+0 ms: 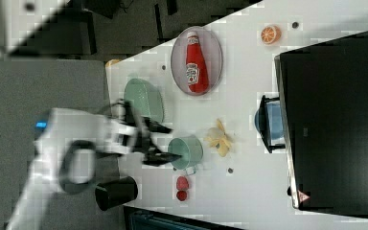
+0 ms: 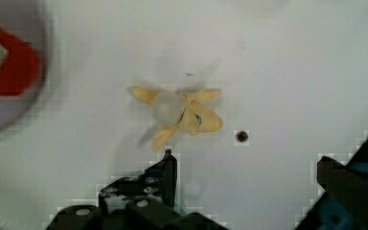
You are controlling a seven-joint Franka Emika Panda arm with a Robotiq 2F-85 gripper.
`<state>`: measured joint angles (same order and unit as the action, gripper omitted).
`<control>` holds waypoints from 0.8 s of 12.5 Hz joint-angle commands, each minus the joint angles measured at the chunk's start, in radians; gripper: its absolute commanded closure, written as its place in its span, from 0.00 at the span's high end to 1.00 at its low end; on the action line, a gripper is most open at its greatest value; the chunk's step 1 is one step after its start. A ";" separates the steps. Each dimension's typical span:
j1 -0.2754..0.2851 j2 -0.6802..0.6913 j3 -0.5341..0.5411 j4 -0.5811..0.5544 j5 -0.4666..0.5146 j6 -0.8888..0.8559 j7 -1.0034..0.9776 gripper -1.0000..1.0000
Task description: Pick banana from oven and place on table.
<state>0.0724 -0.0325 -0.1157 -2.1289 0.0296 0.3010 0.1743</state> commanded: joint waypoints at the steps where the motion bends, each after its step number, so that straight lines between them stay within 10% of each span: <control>1: -0.003 -0.117 -0.006 0.279 -0.021 -0.200 0.026 1.00; 10: -0.004 -0.138 0.001 0.445 -0.029 -0.418 0.026 1.00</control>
<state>0.0665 -0.2295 -0.1177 -1.6416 -0.0053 -0.1109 0.1759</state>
